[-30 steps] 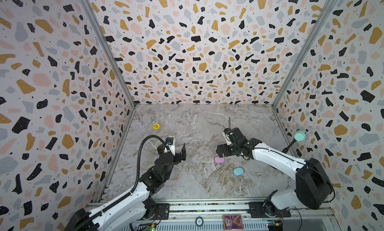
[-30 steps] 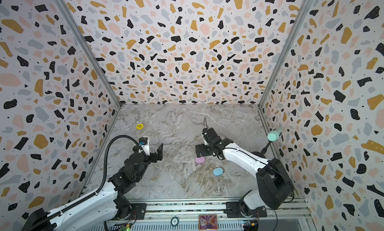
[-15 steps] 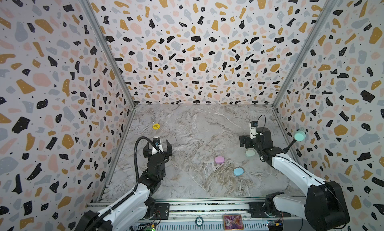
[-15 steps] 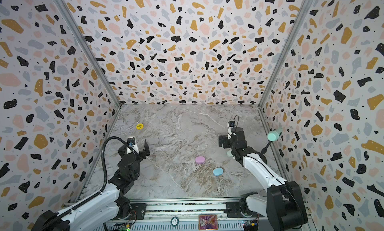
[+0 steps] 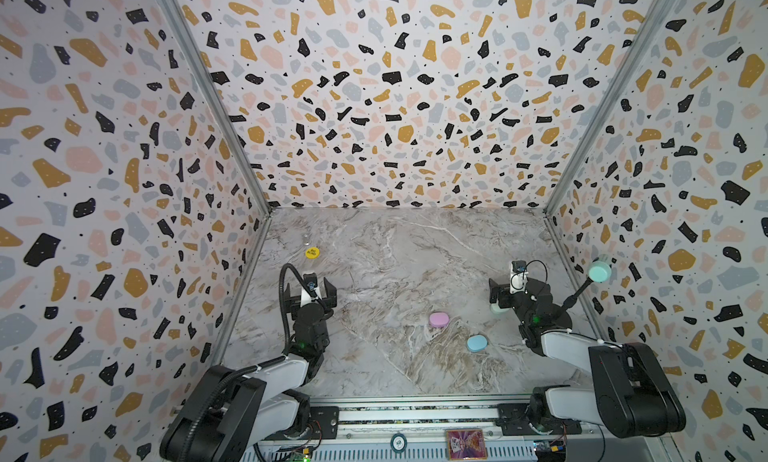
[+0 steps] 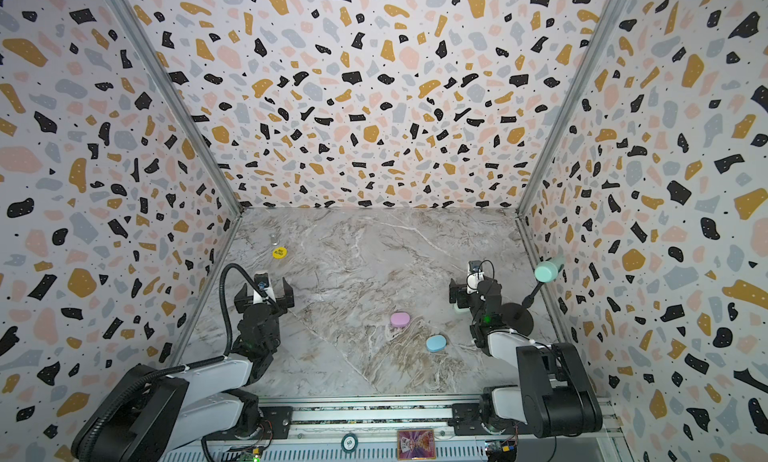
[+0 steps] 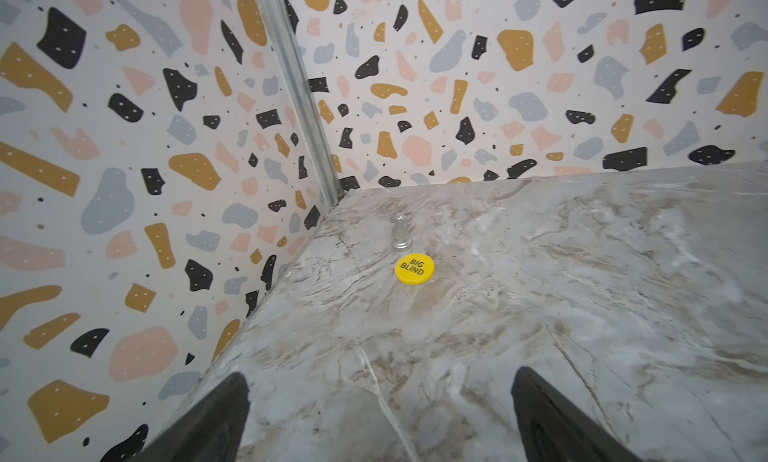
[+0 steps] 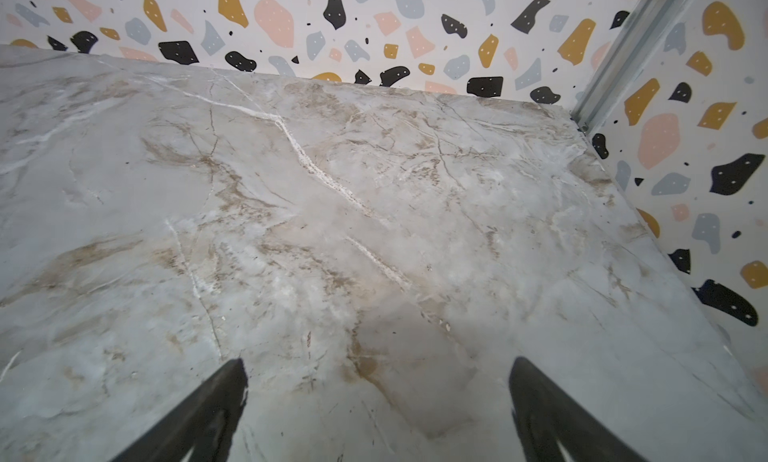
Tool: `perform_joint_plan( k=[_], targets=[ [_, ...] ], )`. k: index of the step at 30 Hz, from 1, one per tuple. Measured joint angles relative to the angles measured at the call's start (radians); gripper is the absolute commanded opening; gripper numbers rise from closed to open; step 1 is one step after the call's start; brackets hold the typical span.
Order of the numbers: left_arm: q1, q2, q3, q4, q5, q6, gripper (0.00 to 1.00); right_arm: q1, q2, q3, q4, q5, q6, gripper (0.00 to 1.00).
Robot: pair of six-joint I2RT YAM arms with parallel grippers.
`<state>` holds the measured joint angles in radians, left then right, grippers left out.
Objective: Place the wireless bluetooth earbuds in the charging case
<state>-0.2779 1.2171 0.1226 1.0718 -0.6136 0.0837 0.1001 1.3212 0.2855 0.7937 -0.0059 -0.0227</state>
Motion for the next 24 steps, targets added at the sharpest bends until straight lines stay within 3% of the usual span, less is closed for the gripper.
perform_joint_plan(
  k=[10, 24],
  targets=[
    [0.049, 0.139, -0.048, 0.172, 0.064, -0.028, 1.0, -0.014, 0.106, -0.048, 0.267, -0.043, -0.021, 0.99],
    [0.073, 0.176, -0.016, 0.176, 0.073, -0.067, 1.0, -0.015, 0.164, -0.054, 0.362, -0.001, -0.019, 0.99]
  ],
)
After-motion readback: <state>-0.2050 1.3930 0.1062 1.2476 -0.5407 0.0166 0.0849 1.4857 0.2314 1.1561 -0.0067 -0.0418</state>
